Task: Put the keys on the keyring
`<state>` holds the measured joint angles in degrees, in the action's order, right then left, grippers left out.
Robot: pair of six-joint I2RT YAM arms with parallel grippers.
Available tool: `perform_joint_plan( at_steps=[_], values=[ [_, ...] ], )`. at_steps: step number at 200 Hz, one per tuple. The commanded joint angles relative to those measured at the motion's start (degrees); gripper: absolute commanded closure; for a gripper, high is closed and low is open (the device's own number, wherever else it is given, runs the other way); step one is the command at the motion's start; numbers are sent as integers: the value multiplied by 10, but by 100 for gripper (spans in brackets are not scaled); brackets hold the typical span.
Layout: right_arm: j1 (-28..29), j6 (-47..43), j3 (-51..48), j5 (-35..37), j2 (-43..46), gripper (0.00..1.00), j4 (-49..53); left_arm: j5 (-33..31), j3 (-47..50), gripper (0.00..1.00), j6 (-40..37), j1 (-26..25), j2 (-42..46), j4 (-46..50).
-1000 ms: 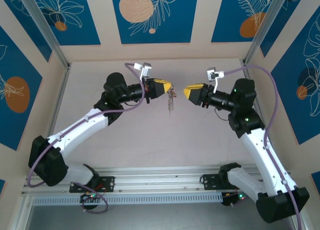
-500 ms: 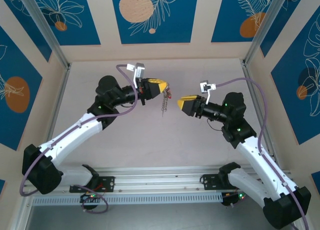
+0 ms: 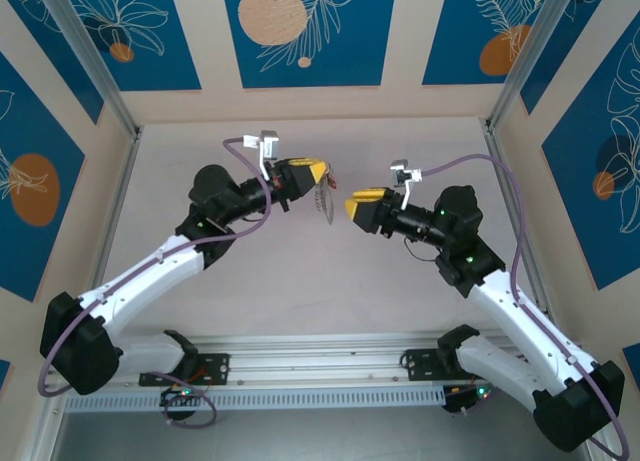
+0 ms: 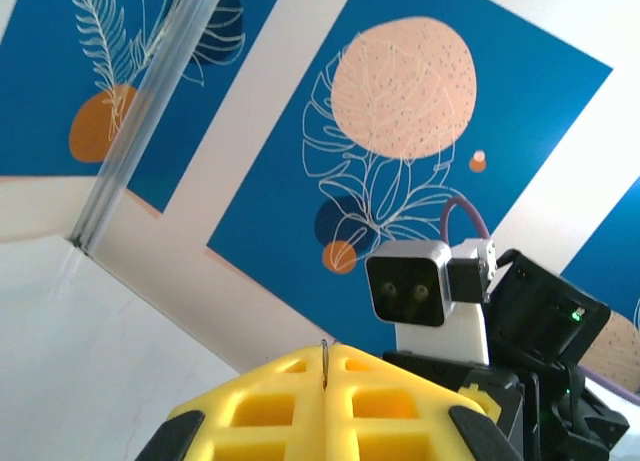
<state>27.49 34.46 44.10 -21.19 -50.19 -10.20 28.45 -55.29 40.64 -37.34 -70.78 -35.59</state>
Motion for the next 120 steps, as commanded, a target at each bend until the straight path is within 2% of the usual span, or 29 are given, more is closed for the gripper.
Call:
perform_joint_plan(
  at_steps=[1,42,120],
  values=[
    [9,-27,29,35,-5,49,-21,-38,8,100,22,-9,24,-82],
    [20,-46,50,60,-24,49,-26,-31,7,100,19,-11,20,-101],
    [47,-70,101,51,-68,48,-36,15,-19,100,-9,-15,9,-112]
  ],
)
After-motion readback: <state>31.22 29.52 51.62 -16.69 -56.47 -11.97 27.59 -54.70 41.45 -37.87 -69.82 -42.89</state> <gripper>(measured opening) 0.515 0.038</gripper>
